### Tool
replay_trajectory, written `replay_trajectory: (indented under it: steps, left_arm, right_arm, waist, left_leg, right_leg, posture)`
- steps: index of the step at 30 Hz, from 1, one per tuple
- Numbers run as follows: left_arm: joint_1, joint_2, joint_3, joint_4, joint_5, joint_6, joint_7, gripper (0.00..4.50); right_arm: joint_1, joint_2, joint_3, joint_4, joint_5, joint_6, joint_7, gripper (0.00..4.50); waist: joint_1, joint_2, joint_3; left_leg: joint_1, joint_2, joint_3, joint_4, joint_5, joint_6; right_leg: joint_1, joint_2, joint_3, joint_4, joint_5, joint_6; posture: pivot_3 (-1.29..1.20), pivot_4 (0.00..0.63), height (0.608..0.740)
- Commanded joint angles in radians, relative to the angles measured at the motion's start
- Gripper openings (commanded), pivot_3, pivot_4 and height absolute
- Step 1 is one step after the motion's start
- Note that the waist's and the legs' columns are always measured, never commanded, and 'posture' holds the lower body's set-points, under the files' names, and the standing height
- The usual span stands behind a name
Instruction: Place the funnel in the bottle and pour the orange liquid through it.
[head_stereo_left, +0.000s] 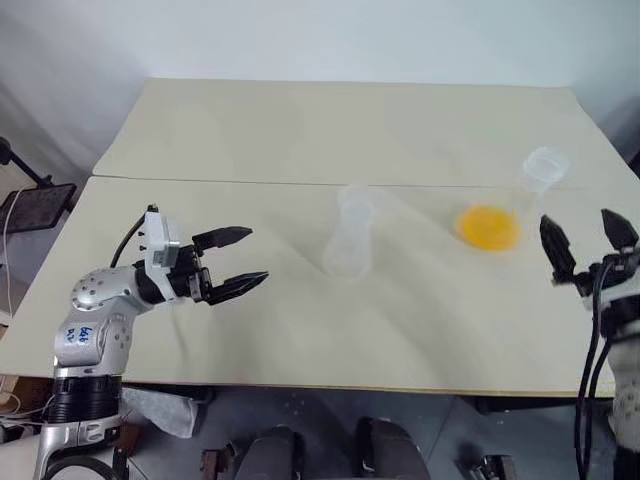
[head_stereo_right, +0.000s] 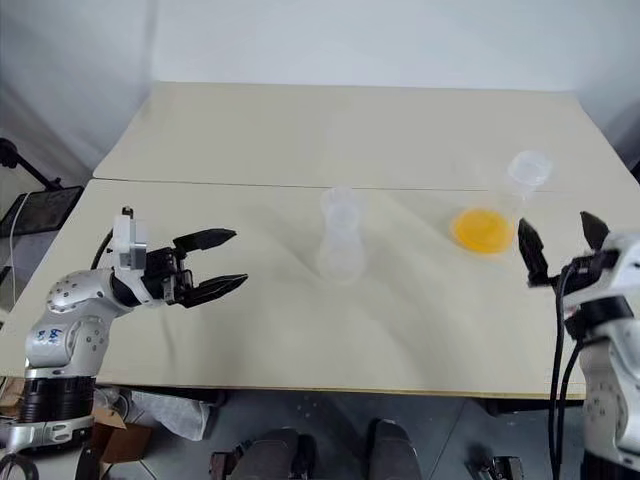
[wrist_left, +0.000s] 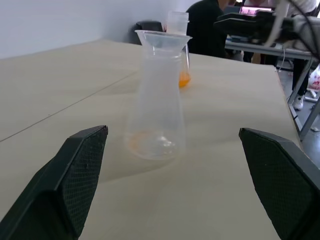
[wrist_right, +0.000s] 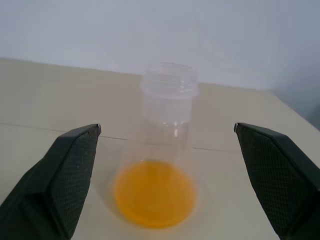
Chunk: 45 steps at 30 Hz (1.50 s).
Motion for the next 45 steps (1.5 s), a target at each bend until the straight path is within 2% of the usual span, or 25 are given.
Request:
replay_trajectory:
  steps: [1, 9, 21, 24, 27, 29, 35, 38, 45]
  left_arm:
    - [0.020, 0.001, 0.013, -0.062, -0.033, 0.000, 0.018, 4.47]
    - [0.050, 0.000, 0.012, -0.104, -0.049, 0.009, 0.053, 4.47]
    - [0.060, 0.000, 0.002, -0.131, -0.058, 0.014, 0.078, 4.47]
    - [0.058, 0.001, 0.002, -0.133, -0.058, 0.016, 0.082, 4.50]
    - [0.057, 0.001, 0.002, -0.131, -0.059, 0.015, 0.084, 4.50]
    - [0.057, 0.001, 0.002, -0.132, -0.059, 0.016, 0.086, 4.50]
    - [0.055, 0.000, -0.003, -0.135, -0.061, 0.019, 0.091, 4.50]
    - [0.052, 0.000, -0.003, -0.124, -0.060, 0.014, 0.089, 4.50]
    - [0.036, -0.002, -0.005, -0.100, -0.055, 0.010, 0.086, 4.50]
  right_arm:
    - [-0.089, -0.026, 0.009, 0.064, -0.002, 0.036, -0.023, 4.50]
    - [-0.289, -0.053, 0.094, 0.231, -0.048, 0.077, -0.003, 4.50]
    - [-0.410, -0.039, 0.132, 0.392, -0.115, -0.013, 0.029, 4.50]
    - [-0.424, -0.031, 0.131, 0.410, -0.117, -0.038, 0.031, 3.90]
    - [-0.423, -0.025, 0.135, 0.409, -0.116, -0.041, 0.035, 2.91]
    - [-0.423, -0.017, 0.130, 0.400, -0.107, -0.045, 0.038, 2.41]
    - [-0.409, -0.010, 0.134, 0.330, -0.077, -0.034, 0.070, 2.41]
    - [-0.395, -0.020, 0.150, 0.234, -0.106, -0.012, 0.040, 2.41]
    - [-0.413, -0.099, 0.294, -0.083, -0.270, 0.282, -0.115, 2.41]
  waist:
    - [-0.004, 0.000, 0.000]
    - [-0.007, 0.000, 0.000]
    - [-0.007, 0.000, 0.000]
    - [-0.007, 0.000, 0.000]
    - [-0.007, 0.000, 0.000]
    - [-0.008, 0.000, 0.000]
    - [-0.008, 0.001, 0.001]
    - [-0.007, 0.002, 0.001]
    - [-0.006, 0.002, 0.001]
  left_leg:
    - [0.000, 0.000, 0.000, 0.000, 0.000, 0.000]
    - [-0.003, 0.000, 0.000, 0.001, 0.000, 0.001]
    - [-0.004, -0.001, -0.001, 0.001, 0.001, 0.001]
    - [-0.004, -0.001, -0.001, 0.001, 0.001, 0.001]
    - [-0.005, -0.001, -0.001, 0.001, 0.001, 0.001]
    - [-0.005, -0.001, -0.001, 0.001, 0.001, 0.001]
    - [-0.005, -0.001, -0.001, 0.001, 0.001, 0.001]
    - [-0.005, -0.001, -0.001, 0.001, 0.001, 0.001]
    - [-0.006, -0.001, -0.002, 0.001, 0.001, 0.001]
  right_leg:
    - [0.000, 0.000, 0.000, 0.000, 0.000, 0.000]
    - [-0.001, 0.000, -0.002, -0.001, 0.000, 0.000]
    - [-0.001, 0.000, -0.005, -0.001, 0.000, 0.000]
    - [-0.001, 0.001, -0.005, -0.001, 0.000, 0.000]
    - [-0.001, 0.001, -0.005, -0.002, 0.000, 0.000]
    - [-0.001, 0.001, -0.005, -0.002, 0.000, 0.000]
    - [-0.001, 0.001, -0.005, -0.002, 0.000, 0.000]
    - [-0.001, 0.001, -0.005, -0.002, 0.000, 0.000]
    - [-0.002, -0.001, -0.005, -0.002, 0.000, 0.000]
  posture:
    - [0.00, 0.150, 0.740]
    - [0.00, 0.150, 0.740]
    - [0.00, 0.150, 0.740]
    - [0.00, 0.150, 0.740]
    - [0.00, 0.150, 0.740]
    - [0.00, 0.150, 0.740]
    - [0.00, 0.150, 0.740]
    - [0.00, 0.150, 0.740]
    - [0.00, 0.150, 0.740]
